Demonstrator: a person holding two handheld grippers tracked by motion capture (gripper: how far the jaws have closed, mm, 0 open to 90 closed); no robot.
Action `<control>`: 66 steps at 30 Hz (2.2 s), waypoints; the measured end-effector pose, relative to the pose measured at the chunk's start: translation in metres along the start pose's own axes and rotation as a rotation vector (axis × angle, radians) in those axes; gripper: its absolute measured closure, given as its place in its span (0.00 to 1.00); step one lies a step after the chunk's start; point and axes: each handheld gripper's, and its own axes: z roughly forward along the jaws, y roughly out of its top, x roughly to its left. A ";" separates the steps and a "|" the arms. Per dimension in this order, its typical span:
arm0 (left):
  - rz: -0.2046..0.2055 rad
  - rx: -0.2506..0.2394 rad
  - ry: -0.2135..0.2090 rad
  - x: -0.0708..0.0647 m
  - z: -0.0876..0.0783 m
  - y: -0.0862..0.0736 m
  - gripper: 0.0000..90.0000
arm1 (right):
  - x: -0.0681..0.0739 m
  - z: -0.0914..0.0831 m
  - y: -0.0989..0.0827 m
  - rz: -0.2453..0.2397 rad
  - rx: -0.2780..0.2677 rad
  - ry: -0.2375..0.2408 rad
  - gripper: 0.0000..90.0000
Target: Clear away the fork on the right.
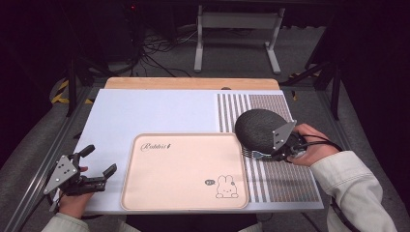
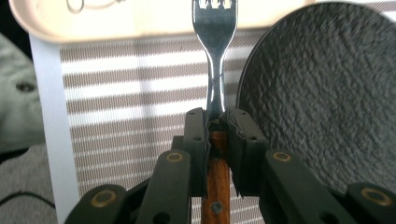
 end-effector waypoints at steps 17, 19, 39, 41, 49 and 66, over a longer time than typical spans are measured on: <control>-0.001 -0.005 0.002 0.001 -0.002 0.001 0.01 | 0.004 -0.001 0.040 0.255 -0.088 0.006 0.88; -0.003 -0.004 0.000 0.000 -0.001 0.000 0.01 | 0.004 0.000 0.046 0.285 -0.097 -0.001 0.88; 0.002 -0.002 0.003 0.001 -0.001 0.001 0.01 | 0.011 0.009 0.078 0.519 -0.096 -0.053 0.88; 0.005 -0.001 0.002 0.001 -0.001 0.001 0.01 | 0.012 0.011 0.082 0.563 -0.091 -0.057 0.88; 0.002 -0.004 0.003 0.001 -0.001 0.001 0.01 | 0.014 0.017 0.091 0.703 -0.077 -0.090 0.88; -0.001 -0.001 -0.002 0.002 -0.001 0.001 0.01 | 0.016 0.038 0.107 0.843 -0.032 -0.083 0.88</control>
